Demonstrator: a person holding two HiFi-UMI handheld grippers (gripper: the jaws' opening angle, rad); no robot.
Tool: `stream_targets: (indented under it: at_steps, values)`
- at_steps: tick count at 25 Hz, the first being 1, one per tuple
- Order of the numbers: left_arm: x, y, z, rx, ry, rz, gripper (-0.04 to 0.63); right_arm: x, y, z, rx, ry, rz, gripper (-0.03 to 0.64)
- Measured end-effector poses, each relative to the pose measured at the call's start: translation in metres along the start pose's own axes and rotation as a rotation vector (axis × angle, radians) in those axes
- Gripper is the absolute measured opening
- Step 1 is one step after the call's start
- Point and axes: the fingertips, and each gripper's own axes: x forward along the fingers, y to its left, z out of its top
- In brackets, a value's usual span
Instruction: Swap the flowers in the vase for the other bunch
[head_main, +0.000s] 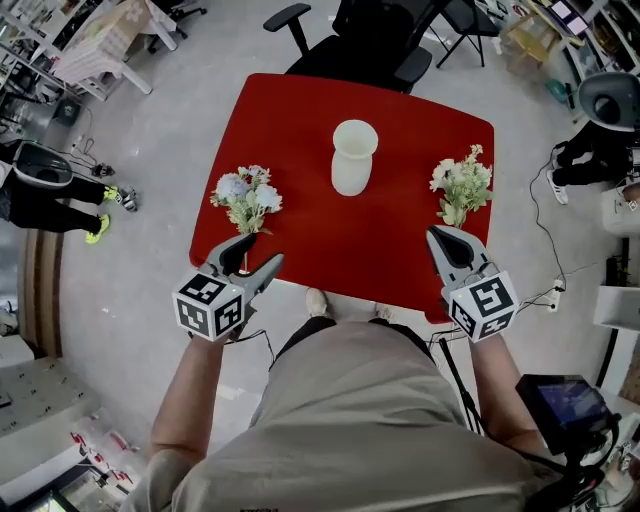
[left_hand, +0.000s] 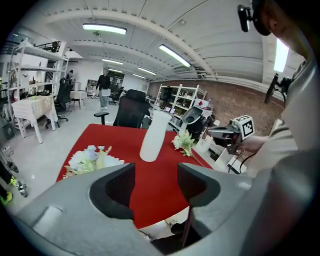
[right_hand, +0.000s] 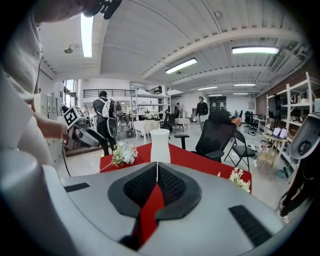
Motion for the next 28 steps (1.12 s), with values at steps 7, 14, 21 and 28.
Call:
stream_targets:
  at_steps: [7, 14, 21, 28]
  values:
    - [0.039, -0.090, 0.003, 0.013, -0.048, -0.142, 0.258, -0.022, -0.039, -0.011, 0.052, -0.008, -0.036, 0.059]
    - [0.058, -0.136, 0.019, 0.070, -0.082, -0.185, 0.259, -0.029, -0.106, -0.049, 0.088, 0.079, -0.148, 0.295]
    - [0.065, -0.156, 0.024, 0.088, -0.088, -0.165, 0.261, -0.006, -0.176, -0.093, 0.202, 0.187, -0.187, 0.398]
    - [0.071, -0.159, 0.020, 0.060, -0.086, -0.123, 0.262, 0.044, -0.213, -0.124, 0.309, 0.307, -0.130, 0.474]
